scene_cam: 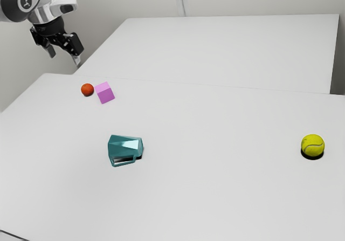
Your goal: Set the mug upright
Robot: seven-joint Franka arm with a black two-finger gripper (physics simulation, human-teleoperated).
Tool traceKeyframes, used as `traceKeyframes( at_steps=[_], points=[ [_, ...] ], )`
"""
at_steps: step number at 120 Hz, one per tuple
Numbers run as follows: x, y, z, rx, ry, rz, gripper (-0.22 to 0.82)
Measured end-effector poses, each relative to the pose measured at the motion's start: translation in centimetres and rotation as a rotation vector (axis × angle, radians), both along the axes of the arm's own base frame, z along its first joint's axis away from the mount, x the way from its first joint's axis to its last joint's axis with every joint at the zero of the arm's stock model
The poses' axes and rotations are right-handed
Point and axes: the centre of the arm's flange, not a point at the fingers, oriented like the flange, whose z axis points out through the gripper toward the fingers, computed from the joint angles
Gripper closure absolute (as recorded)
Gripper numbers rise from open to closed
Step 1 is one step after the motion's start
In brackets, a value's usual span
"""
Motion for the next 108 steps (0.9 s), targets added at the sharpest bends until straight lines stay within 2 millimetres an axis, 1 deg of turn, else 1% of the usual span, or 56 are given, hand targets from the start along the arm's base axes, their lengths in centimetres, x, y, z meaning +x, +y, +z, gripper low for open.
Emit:
traceKeyframes(
  at_steps=[28,44,55,63,70,90,102,108],
  points=[
    [0.3,0.2,-0.3,0.003,-0.019,-0.012,0.00],
    [0.3,1.4,-1.2,-0.013,-0.009,0.007,0.00],
    [-0.3,4.1,-3.9,-0.120,0.026,0.074,0.00],
    [-0.9,6.2,-7.1,-0.223,0.068,0.141,0.00],
    [-1.3,7.5,-9.9,-0.306,0.106,0.192,0.00],
    [-1.5,9.1,-15.9,-0.492,0.192,0.294,0.00],
    [-1.8,10.2,-19.7,-0.575,0.257,0.353,0.00],
    [-1.9,10.6,-21.3,-0.616,0.283,0.382,0.00]
  ],
)
